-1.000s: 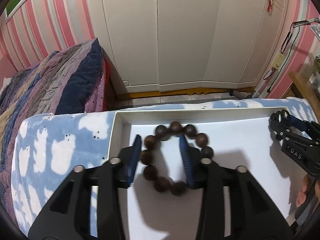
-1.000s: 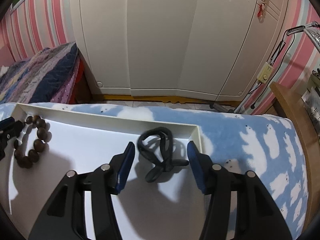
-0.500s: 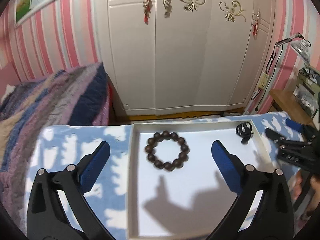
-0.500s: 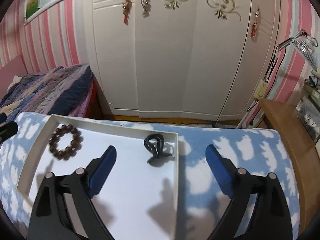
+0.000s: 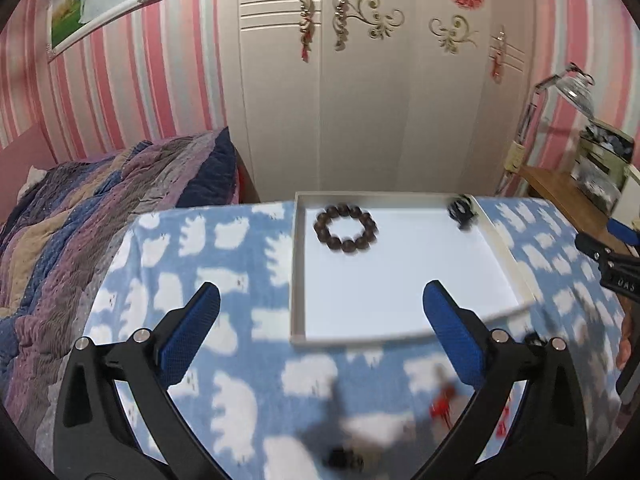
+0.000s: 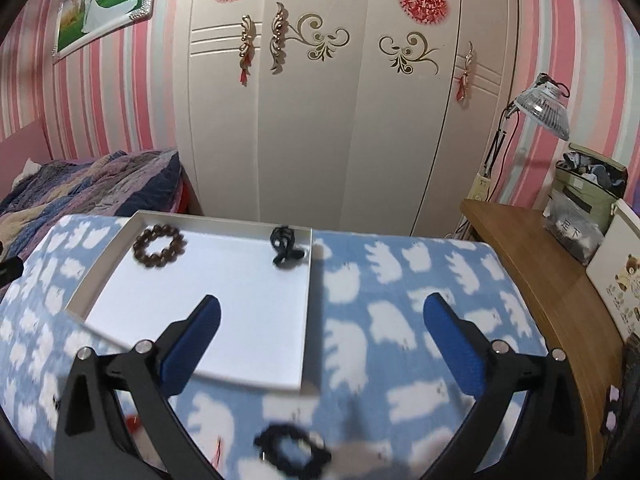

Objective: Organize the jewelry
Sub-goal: 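Withdraw both tools from the tray toward the remaining jewelry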

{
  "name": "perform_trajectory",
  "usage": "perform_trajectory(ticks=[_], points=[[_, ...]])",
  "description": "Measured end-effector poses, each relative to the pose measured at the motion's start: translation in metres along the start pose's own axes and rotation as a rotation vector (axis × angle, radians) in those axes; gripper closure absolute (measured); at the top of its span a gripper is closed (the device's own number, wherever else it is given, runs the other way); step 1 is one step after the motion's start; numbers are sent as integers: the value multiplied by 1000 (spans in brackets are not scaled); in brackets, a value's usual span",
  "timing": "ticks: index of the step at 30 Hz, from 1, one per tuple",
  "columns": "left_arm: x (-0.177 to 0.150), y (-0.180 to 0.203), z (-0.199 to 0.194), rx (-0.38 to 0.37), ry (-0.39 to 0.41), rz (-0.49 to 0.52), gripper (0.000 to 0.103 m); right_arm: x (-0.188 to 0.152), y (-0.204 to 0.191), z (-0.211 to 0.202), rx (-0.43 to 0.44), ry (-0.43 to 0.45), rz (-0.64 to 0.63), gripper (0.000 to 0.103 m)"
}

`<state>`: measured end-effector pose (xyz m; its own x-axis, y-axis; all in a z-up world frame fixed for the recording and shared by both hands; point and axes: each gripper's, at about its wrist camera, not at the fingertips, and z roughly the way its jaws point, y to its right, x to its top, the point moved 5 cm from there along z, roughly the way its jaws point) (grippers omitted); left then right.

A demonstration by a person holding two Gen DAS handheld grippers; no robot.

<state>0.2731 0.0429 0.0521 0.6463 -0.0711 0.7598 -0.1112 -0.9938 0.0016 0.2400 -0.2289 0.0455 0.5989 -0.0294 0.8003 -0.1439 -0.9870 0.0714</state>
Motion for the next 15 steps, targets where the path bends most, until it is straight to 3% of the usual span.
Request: perform_trajectory(ticks=[7, 15], points=[[-42, 3, -38, -27, 3, 2, 3, -29, 14, -38, -75, 32, -3, 2], [-81, -6, -46, -19, -32, -20, 3, -63, 18, -50, -95, 2, 20, 2]])
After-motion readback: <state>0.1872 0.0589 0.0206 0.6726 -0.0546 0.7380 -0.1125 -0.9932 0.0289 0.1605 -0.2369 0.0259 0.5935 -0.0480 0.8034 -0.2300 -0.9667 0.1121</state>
